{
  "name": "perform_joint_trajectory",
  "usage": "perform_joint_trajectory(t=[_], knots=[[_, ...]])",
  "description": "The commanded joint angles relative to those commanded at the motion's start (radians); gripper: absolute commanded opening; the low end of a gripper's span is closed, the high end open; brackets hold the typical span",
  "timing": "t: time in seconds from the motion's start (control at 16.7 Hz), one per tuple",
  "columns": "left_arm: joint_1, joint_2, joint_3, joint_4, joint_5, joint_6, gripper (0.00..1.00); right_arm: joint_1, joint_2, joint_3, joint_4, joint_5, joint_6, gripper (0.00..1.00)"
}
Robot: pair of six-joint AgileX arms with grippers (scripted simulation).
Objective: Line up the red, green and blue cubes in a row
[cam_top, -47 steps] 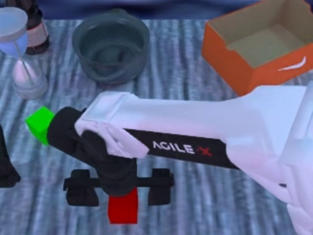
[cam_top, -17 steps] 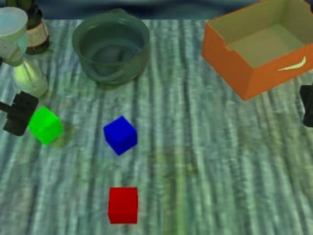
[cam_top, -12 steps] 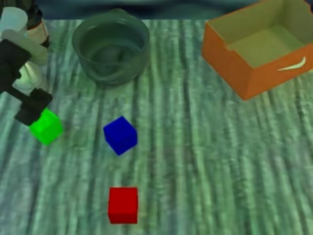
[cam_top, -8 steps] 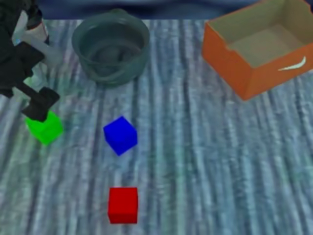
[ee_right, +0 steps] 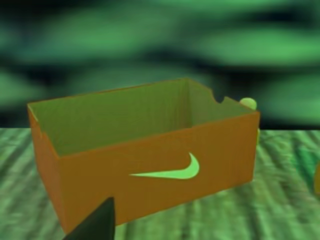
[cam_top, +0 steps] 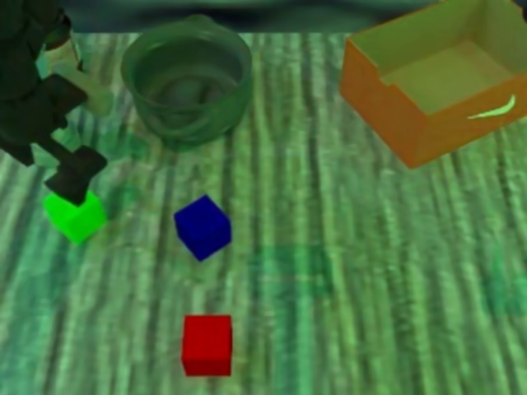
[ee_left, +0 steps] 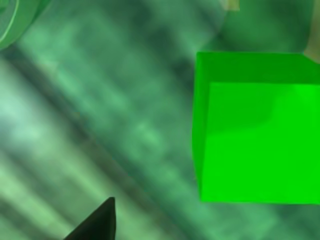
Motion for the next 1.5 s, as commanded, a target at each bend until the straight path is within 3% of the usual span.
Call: perform_joint_trajectory(t=[0.24,0.72,1.02,1.5], knots=[[0.004,0.010,-0.007,0.015,0.000,0.002,1.00,0.000,0.000,0.000,0.000,0.000,0.000,1.00],[0.002,0.097,-0.167,0.266,0.001,0.003,1.00,0.000,0.000,0.000,0.000,0.000,0.000,1.00],[0.002,0.103,-0.177,0.279,0.001,0.003,1.00,0.000,0.000,0.000,0.000,0.000,0.000,1.00],[0.002,0.103,-0.177,0.279,0.001,0.003,0.40,0.000,0.000,0.000,0.000,0.000,0.000,1.00]])
